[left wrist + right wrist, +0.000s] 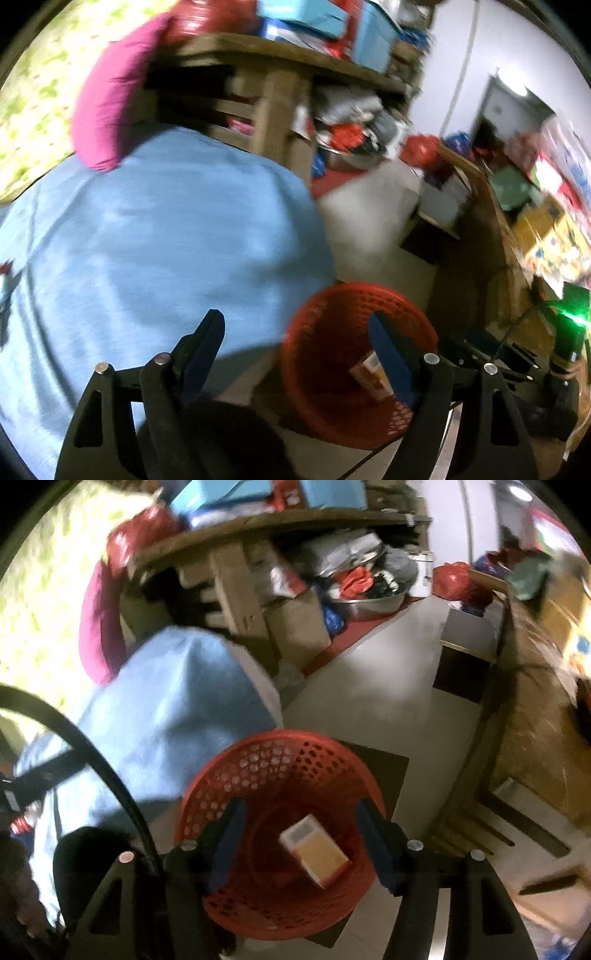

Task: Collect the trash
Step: 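Return both tools to the trash pile on the blanket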

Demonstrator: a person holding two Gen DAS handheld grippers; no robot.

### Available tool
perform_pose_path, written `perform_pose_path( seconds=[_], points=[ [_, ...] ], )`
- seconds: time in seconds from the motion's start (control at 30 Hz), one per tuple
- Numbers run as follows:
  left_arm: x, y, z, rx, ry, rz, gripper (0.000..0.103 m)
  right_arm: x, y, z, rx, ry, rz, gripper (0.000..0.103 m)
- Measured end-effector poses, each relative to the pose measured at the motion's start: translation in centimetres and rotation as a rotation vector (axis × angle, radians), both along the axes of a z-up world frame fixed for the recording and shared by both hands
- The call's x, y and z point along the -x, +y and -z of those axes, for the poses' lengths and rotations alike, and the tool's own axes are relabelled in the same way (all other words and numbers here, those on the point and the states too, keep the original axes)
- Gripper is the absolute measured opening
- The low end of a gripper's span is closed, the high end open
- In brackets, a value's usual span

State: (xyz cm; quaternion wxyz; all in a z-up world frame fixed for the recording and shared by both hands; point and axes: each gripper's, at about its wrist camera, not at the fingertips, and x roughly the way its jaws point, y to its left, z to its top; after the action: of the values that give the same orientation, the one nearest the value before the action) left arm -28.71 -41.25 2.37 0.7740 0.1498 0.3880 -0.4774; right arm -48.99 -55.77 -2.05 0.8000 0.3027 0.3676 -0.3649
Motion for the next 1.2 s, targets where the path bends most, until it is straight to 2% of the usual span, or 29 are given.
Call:
perform_pose_path(
  seconds=[0.13, 0.33, 0.43, 0.6, 0.77, 0.97, 1.2],
  points=[
    [-3.1, 4.5, -0.4, 0.019, 0.004, -0.105, 0.080, -3.3, 1.6, -1.4, 0.022, 0.012, -0.058, 0.067],
    [-8.7, 13.4, 0.2, 0.044, 0.028, -0.324, 0.080, -9.2, 5.0, -4.2, 0.070, 0.039, -0.193, 0.070],
    [-11.6, 18.7, 0.7, 0.043, 0.014, -0.459, 0.080, -12.1, 7.3, -5.7, 0.094, 0.006, -0.261, 0.070],
    [-15.8, 26.9, 1.2, 0.052, 0.003, -0.669, 0.080, -17.2, 11.3, -7.2, 0.048, -0.095, -0.368, 0.071],
    [-19.8, 34.0, 1.8, 0.067, 0.006, -0.885, 0.080, -21.6, 15.7, -7.1, 0.044, -0.081, -0.486, 0.071],
    [-23.5, 38.0, 3.7, 0.027, -0.007, -1.028, 0.080, -25.9, 21.3, -5.2, -0.039, -0.046, -0.673, 0.071],
    [-26.4, 38.0, 5.3, 0.008, 0.016, -1.022, 0.080, -27.5, 25.0, -3.1, -0.054, 0.016, -0.770, 0.071]
  ],
)
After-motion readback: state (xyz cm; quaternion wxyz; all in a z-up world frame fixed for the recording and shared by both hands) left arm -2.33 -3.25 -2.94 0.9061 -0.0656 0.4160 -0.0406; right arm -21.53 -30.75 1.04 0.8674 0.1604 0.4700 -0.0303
